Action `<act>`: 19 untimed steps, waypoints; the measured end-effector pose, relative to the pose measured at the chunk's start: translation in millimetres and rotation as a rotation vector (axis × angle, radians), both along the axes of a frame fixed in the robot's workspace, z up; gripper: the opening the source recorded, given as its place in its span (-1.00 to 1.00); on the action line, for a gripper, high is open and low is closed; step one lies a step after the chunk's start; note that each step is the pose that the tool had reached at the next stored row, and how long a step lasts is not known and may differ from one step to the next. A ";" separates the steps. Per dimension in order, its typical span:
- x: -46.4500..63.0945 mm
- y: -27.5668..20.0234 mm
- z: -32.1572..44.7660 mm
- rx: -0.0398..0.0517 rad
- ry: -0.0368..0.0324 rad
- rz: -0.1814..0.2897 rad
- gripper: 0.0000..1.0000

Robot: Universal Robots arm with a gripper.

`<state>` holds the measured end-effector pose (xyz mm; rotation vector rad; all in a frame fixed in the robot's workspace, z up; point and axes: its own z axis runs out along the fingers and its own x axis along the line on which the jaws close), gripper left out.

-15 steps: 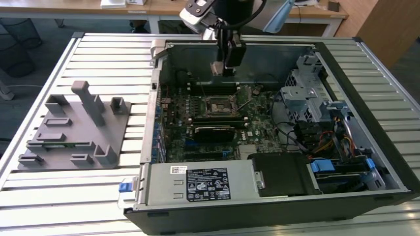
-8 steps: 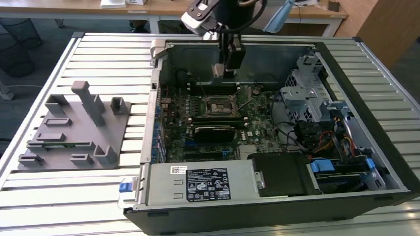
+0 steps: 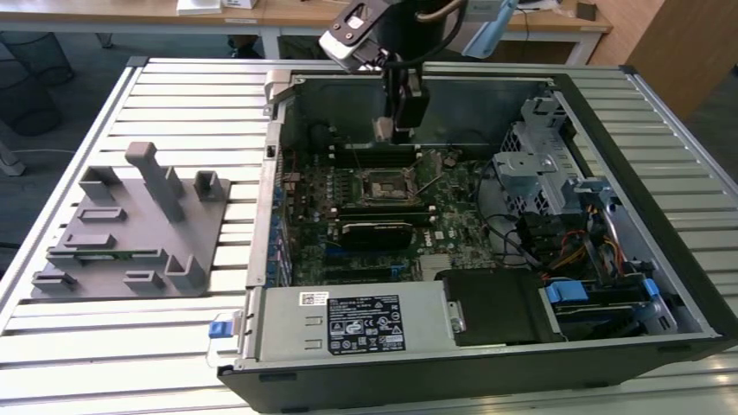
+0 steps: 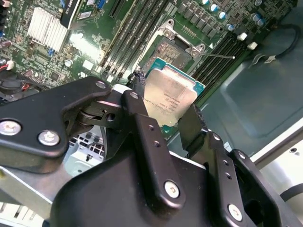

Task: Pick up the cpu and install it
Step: 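Place the cpu into insertion slot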

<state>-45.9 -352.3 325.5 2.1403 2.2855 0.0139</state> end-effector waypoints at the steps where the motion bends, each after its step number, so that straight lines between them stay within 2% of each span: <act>1: 0.0 0.0 -0.5 0.0000 -0.0001 0.000 0.06; 8: 0.0 0.0 -5.4 0.0000 -0.0017 -0.001 0.06; 13: 0.0 0.2 -13.0 0.0001 -0.0019 -0.003 0.06; 19: 0.0 6.3 -22.6 0.0015 -0.0019 -0.003 0.06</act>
